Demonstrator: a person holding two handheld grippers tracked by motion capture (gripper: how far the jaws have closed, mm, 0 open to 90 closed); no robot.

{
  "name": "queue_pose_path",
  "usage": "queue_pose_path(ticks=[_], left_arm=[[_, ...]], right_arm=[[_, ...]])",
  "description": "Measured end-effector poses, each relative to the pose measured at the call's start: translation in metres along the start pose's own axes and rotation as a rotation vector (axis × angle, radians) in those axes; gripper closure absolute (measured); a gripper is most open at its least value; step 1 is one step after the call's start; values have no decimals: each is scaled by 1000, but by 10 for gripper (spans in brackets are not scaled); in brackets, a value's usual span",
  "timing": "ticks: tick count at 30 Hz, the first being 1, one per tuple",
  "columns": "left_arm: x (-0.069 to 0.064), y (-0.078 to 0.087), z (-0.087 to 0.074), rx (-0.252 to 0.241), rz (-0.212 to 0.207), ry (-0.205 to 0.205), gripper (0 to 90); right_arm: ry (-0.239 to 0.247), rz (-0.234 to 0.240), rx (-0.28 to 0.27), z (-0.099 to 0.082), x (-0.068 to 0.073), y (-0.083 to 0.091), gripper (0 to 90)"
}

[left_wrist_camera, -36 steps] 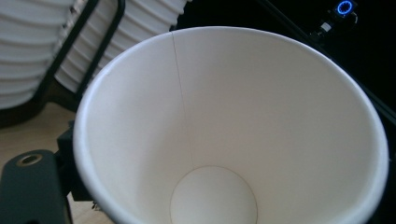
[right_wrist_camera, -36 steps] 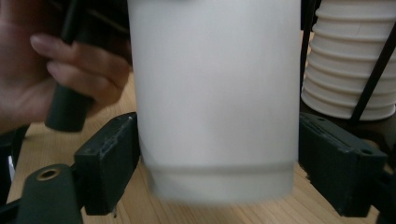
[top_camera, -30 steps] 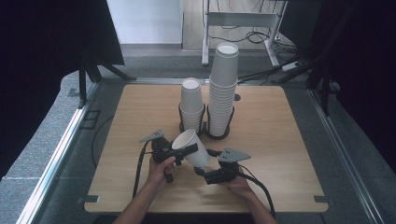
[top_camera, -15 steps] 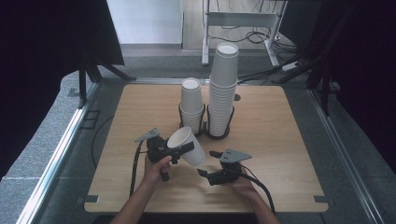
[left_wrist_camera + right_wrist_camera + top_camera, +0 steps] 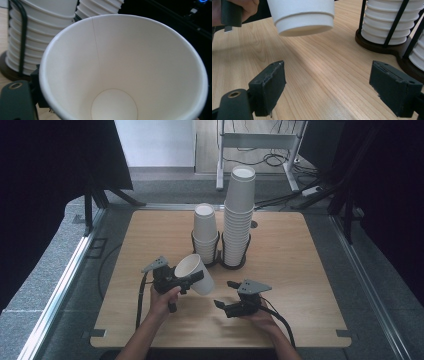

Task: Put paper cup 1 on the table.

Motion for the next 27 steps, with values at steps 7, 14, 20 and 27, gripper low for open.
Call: queue_pose_path(ticks=[7, 14, 20, 27], left_arm=[[6, 4, -1, 21, 53, -37, 131], [18, 14, -1, 46, 148, -87, 132], [29, 24, 1, 58, 227, -126, 131], [46, 39, -2, 94, 362, -160, 129]], right_arm=[[-6, -8, 3, -1, -2, -1, 142], [-5, -13, 4, -2, -4, -1, 142], [-2, -17, 5, -2, -4, -1, 142], [2, -28, 9, -3, -6, -1, 143]])
Point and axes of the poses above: each handheld gripper's, and its own axes: y roughly backward along the jaws, z roughly out of its top, x roughly to its left, the point moved 10 cm from there along -y, roughly forward along the jaws, and after that the axes turned 15 degrees about -z, right-handed, at the moved point
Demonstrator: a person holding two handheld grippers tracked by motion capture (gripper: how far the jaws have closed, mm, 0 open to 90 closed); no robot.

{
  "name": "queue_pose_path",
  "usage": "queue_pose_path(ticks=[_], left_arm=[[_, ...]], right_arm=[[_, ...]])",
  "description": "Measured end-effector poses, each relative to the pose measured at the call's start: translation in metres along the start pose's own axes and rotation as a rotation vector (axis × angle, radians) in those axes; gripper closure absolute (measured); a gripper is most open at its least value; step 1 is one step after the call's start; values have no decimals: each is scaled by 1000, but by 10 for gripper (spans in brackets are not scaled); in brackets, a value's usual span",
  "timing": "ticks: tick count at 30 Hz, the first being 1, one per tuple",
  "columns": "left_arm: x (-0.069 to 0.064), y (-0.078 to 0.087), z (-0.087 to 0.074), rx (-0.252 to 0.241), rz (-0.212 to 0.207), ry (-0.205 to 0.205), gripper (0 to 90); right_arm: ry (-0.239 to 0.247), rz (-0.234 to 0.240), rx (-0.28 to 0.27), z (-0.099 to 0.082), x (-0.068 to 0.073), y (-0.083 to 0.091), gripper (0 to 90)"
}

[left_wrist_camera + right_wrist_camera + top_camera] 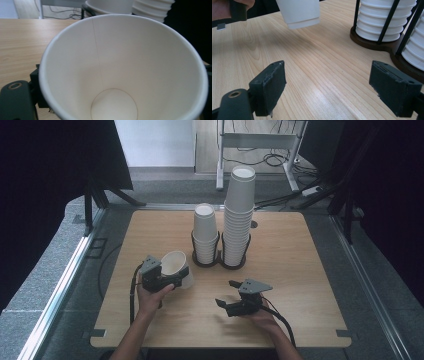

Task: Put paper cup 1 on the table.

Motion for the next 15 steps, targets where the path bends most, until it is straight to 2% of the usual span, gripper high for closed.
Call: queue_pose_path(ticks=[4, 8, 11, 15], left_arm=[[9, 4, -1, 20, 64, -33, 128], [21, 9, -4, 31, 105, -15, 128], [32, 14, -8, 47, 159, -15, 126], [42, 18, -11, 59, 202, -14, 126]], right_arm=[[2, -1, 0, 0, 0, 0, 143], [4, -6, -1, 0, -1, 1, 144], [6, -9, 0, 0, -2, 1, 144], [6, -12, 0, 0, -3, 1, 144]])
Point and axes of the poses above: each handheld gripper's, and its own axes: y roughly backward along the jaws, z roughly out of its top, x roughly to its left, the point moved 10 cm from there along -y, roughly forward along the jaws, and after that the axes turned 15 degrees about -z, right-handed, at the moved point
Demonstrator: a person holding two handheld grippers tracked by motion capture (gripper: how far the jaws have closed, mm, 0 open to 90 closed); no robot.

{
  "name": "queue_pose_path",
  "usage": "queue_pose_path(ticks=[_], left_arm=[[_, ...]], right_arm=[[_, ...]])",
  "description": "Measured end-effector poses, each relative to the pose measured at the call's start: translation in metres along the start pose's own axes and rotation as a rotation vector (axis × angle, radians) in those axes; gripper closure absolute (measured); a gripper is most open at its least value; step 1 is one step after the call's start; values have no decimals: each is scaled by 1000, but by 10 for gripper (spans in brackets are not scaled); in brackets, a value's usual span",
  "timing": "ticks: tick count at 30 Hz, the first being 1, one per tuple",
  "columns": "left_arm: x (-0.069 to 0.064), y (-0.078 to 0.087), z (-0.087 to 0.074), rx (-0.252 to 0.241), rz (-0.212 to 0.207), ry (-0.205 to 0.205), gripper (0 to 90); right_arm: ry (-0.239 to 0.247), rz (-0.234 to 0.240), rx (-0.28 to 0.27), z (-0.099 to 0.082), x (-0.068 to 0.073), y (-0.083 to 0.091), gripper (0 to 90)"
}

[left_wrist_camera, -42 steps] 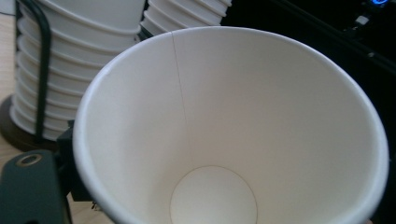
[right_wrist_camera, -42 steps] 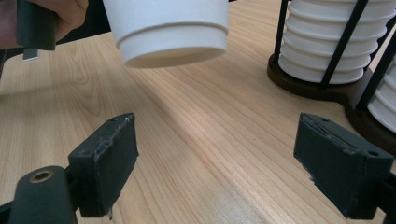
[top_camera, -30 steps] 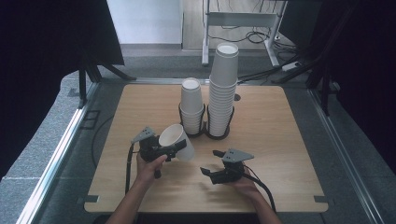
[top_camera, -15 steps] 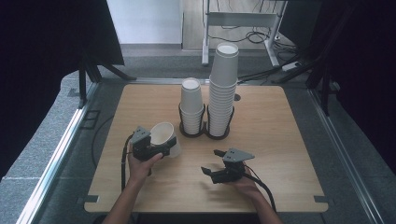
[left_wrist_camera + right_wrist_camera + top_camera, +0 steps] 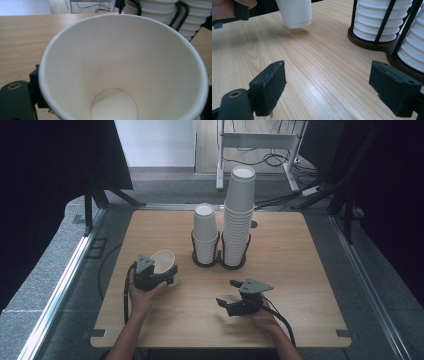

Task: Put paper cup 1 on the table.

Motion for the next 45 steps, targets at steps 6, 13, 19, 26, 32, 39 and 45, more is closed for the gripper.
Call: queue_pose_path(ticks=[6, 13, 19, 26, 32, 39, 45], left_arm=[[9, -1, -4, 14, 45, 0, 123], [14, -6, -12, 44, 62, 16, 118], [14, -8, -13, 44, 76, -2, 111], [11, -2, -6, 18, 99, -36, 0], [1, 9, 2, -6, 92, -45, 0], [-12, 27, 8, -32, 101, -92, 0], [-16, 35, 14, -55, 101, -116, 0]], right_arm=[[0, -4, 1, -1, 0, -1, 144], [2, -2, 5, -1, 1, -1, 145], [9, -9, 10, -2, 0, -1, 145], [3, -16, 2, -1, -1, -1, 145], [4, -15, 5, -2, -1, -1, 145], [3, -18, 4, -1, -1, -1, 145], [5, -17, 4, -1, -1, 0, 145]])
Point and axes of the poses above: each handheld gripper's, and its own axes: y roughly backward along the jaws, z roughly out of its top, x roughly to its left, the point moved 10 cm from there along -y, roughly forward along the jaws, and after that the axes turned 15 degrees about -z, right-handed, at the moved point
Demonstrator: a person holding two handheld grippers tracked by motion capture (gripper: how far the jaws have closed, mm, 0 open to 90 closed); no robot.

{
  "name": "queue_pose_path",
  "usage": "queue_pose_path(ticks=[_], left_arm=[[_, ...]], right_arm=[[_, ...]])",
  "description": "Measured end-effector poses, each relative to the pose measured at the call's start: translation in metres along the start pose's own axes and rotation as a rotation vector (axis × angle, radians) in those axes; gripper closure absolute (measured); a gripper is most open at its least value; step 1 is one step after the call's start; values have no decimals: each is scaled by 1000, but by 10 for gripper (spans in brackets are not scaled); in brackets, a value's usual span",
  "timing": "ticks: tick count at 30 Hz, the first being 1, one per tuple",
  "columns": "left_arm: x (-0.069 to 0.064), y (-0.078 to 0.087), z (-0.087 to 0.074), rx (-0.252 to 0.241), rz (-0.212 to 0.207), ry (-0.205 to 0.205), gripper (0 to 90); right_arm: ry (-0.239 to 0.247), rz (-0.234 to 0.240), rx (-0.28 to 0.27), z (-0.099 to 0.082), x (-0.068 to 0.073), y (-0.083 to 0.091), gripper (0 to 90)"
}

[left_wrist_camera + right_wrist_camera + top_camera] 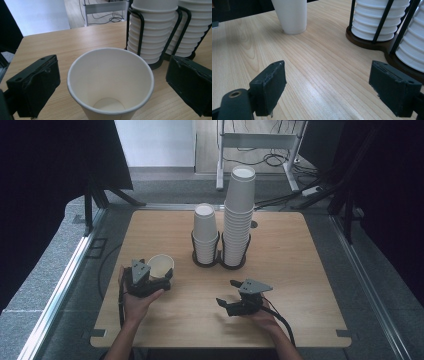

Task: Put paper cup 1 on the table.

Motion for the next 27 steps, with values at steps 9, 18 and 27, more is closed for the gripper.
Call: queue_pose_path(ticks=[9, 18, 27], left_arm=[[-27, 2, 12, -29, -107, -31, 11], [-59, -9, 10, -8, -264, -25, 29], [-83, -19, 3, 29, -392, -62, 52]], right_arm=[[-6, -4, -4, 1, -1, 0, 145], [-13, -16, -15, 3, -7, 3, 147], [-34, -34, -38, 8, -16, 8, 151]])
Point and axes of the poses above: each handheld gripper's, and its own axes: y roughly backward along the jaws, z roughly out of its top, x roughly to its left, the point moved 10 cm from there along -y, roughly forward along the jaws, and after that the axes turned 15 degrees about -z, right-handed, at the moved point
